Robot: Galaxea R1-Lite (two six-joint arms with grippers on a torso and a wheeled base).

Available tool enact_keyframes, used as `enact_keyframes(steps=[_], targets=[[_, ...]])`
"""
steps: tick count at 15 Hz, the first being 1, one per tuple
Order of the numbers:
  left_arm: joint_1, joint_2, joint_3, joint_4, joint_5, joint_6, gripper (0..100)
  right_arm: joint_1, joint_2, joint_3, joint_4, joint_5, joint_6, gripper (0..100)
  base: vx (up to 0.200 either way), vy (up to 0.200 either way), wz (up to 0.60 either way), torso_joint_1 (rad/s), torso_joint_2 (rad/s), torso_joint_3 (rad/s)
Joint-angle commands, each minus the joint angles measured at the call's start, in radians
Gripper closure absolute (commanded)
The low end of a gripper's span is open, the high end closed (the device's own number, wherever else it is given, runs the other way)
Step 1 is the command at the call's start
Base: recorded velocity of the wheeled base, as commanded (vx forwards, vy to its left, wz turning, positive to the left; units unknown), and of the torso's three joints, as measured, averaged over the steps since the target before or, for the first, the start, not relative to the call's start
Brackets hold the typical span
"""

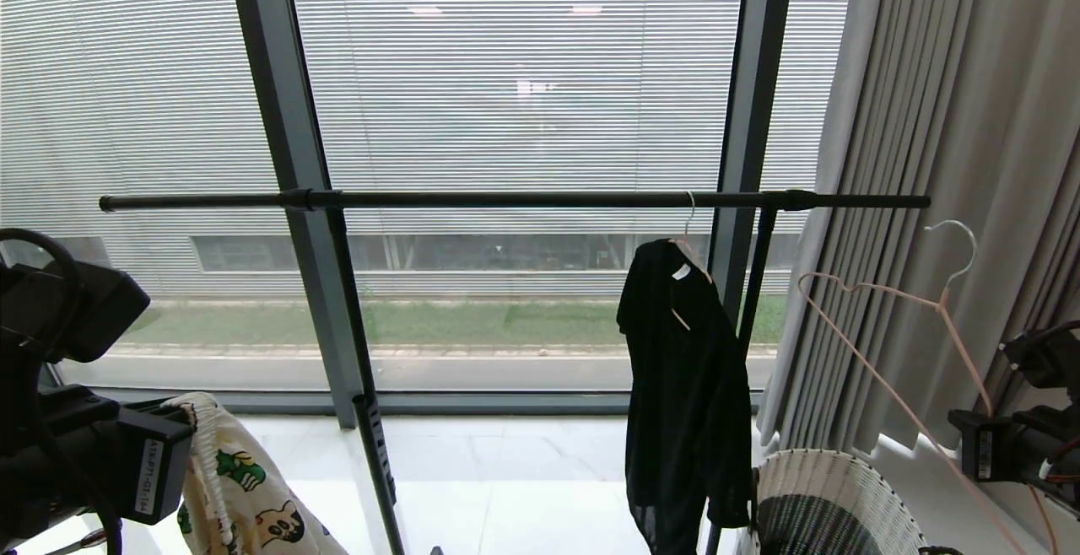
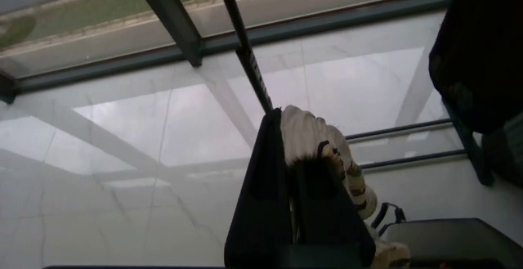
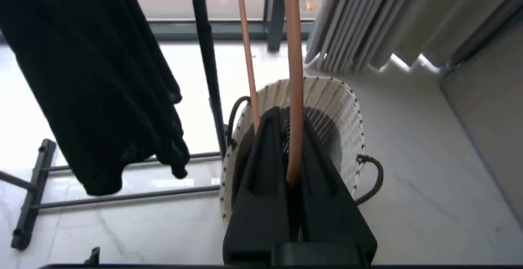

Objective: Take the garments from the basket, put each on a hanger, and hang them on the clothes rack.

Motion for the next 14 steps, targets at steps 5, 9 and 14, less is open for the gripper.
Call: enact_keyframes(steps=[5, 9, 14], targets=[[0.000, -0.011, 0.023, 0.000, 0.001, 0.001, 100, 0.075, -0.181, 0.164, 0.000, 0.006, -0.021, 100, -0.200, 0.000, 0.00, 0.001, 0.00, 0.005], [-0.065, -0.026, 0.078, -0.002, 0.001, 0.024, 100, 0.266, -0.284, 0.190, 0.043, 0.031, -0.023, 100, -0.050, 0.000, 0.00, 0.001, 0.00, 0.002], [-0.146, 0.236, 0.069, -0.287, 0.030, -0.106, 100, 0.720, -0.328, 0.169, 0.175, 0.058, -0.021, 100, 0.000, 0.000, 0.00, 0.000, 0.00, 0.000]])
